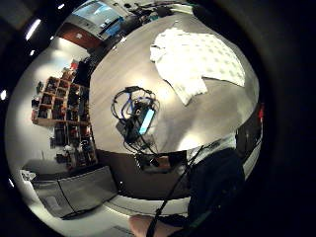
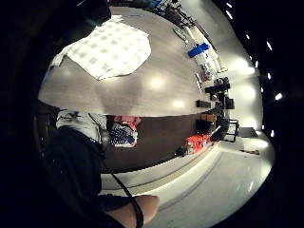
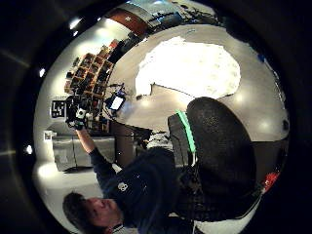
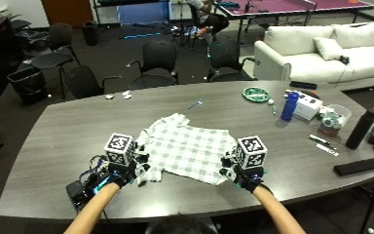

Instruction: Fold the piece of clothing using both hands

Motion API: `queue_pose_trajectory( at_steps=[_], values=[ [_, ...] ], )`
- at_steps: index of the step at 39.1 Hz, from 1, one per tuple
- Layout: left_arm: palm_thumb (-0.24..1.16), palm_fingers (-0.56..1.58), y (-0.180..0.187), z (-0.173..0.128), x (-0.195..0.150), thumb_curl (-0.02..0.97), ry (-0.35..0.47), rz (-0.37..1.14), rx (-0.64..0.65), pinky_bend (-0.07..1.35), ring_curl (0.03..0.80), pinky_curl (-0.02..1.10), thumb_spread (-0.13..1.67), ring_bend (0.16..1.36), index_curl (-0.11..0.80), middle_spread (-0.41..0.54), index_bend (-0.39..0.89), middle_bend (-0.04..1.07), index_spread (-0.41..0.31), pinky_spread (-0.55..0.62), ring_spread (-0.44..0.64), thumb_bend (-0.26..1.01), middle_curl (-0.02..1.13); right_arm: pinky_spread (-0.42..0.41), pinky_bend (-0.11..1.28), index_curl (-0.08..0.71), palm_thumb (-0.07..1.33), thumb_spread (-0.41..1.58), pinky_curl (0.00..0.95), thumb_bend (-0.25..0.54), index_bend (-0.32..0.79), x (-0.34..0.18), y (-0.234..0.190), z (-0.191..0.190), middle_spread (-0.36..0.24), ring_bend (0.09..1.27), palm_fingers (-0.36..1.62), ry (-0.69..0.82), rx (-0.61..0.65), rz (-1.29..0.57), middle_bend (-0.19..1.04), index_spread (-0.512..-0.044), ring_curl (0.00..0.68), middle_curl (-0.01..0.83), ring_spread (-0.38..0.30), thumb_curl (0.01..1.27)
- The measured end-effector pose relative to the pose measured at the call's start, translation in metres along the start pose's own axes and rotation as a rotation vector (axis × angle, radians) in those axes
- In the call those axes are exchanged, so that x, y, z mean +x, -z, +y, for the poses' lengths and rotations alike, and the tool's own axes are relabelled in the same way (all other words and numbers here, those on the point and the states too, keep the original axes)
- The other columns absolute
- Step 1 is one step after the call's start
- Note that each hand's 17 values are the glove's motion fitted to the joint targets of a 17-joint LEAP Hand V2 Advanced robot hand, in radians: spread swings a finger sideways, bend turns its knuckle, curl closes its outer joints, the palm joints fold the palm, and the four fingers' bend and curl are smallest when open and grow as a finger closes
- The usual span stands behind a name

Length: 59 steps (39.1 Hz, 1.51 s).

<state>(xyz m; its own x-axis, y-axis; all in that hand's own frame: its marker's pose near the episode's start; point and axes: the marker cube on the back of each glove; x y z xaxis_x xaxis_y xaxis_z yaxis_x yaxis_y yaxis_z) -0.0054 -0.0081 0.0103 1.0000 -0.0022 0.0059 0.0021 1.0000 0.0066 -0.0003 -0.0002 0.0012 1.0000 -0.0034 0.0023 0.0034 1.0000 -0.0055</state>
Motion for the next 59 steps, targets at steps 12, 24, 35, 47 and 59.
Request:
queue_pose_trajectory(
  at_steps=[12, 24, 35, 47, 59],
  values=[
    [0.20, 0.28, -0.018, -0.013, 0.009, 0.115, -0.056, 0.001, -0.095, 0.31, 0.180, 0.17, 0.97, 0.52, 0.194, 0.161, 0.22, 0.14, -0.071, 0.27, 0.28, 0.09, 0.10, 0.151, 0.41, 0.190, 0.39, 1.04, 0.215, 0.255, 0.16, 0.005, -0.003, -0.031, 0.000, 0.37, 0.47, -0.011, -0.046, -0.026, 0.20, -0.252, 0.188, 0.172, 0.038, 0.13],
    [0.30, 0.22, -0.104, -0.149, -0.003, 0.197, -0.039, -0.083, -0.382, 0.34, 0.214, 0.23, 1.13, 0.55, 0.274, 0.193, 0.19, 0.14, -0.101, 0.29, 0.32, 0.08, 0.14, 0.145, 0.41, 0.265, 0.57, 1.21, 0.261, 0.294, 0.20, 0.037, -0.058, -0.144, -0.012, 0.36, 0.54, -0.109, -0.255, -0.049, 0.18, -0.236, 0.230, 0.235, 0.028, 0.23],
    [0.53, -0.08, -0.183, -0.172, -0.015, 0.290, 0.010, -0.047, -0.722, 0.54, 0.258, 0.32, 1.15, 0.66, 0.173, 0.238, 0.02, 0.16, -0.162, 0.31, 0.36, 0.14, 0.17, 0.120, 0.37, 0.302, 0.64, 1.17, 0.287, 0.238, 0.15, 0.014, -0.146, -0.162, -0.028, 0.37, 0.56, -0.205, -0.622, -0.052, 0.20, -0.211, 0.277, 0.286, -0.016, 0.31],
    [0.60, -0.09, -0.229, -0.181, -0.038, 0.358, 0.091, -0.004, -0.729, 0.56, 0.256, 0.33, 1.09, 0.67, 0.143, 0.282, 0.13, 0.19, -0.150, 0.35, 0.41, 0.07, 0.20, 0.035, 0.42, 0.289, 0.68, 1.12, 0.322, 0.146, 0.11, -0.001, -0.205, -0.178, -0.051, 0.44, 0.58, -0.012, -0.634, -0.042, 0.19, -0.189, 0.330, 0.330, -0.078, 0.36],
    [0.76, 0.82, -0.223, -0.167, -0.021, 0.424, 0.125, -0.190, -0.346, 0.53, 0.220, 0.32, 1.12, 0.49, 0.277, -0.036, 0.29, 0.45, -0.187, -0.07, 0.05, 0.10, 0.32, -0.218, 0.56, 0.272, 0.83, 1.05, 0.360, 0.127, 0.11, 0.006, -0.209, -0.181, -0.123, 0.51, 0.93, 0.005, -0.463, 0.002, 0.17, -0.225, 0.375, 0.365, -0.190, 0.42]
  ],
)
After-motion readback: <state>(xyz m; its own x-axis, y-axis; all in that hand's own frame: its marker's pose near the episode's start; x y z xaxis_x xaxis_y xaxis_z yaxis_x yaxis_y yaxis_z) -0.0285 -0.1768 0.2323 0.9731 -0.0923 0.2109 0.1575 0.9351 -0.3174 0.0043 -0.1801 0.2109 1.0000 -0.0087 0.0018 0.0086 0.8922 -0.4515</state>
